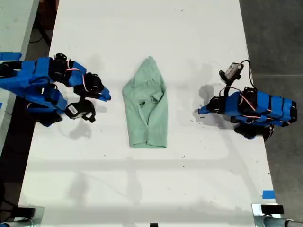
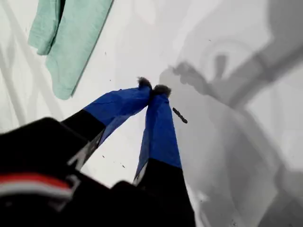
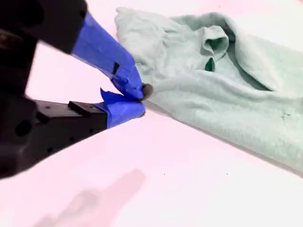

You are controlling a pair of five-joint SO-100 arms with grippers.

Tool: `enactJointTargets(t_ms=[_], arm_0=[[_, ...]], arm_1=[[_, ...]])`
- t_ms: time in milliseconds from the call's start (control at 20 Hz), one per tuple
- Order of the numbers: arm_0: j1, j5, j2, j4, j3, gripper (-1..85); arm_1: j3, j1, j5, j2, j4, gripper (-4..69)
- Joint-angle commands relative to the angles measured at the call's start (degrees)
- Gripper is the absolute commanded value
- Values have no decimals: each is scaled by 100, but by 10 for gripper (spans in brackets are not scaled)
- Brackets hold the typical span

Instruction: Fold t shirt

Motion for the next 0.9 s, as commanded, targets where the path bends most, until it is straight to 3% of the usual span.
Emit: enactJointTargets(t_ms=[0, 50, 300, 350, 850], arm_0=[[-185, 88, 4860, -334, 2997, -1], [-255, 114, 5282, -9, 3375, -1], [-870, 1274, 5273, -149, 4131, -1], [-896, 1529, 5265, -457, 4395, -1], [-1485, 1608, 5265, -571, 4588, -1]], arm_1=[[413, 0, -70, 70, 44, 22], [413, 0, -70, 70, 44, 22], [413, 0, -35, 70, 44, 21], [413, 0, -35, 70, 44, 21], [413, -9, 70, 70, 44, 17]])
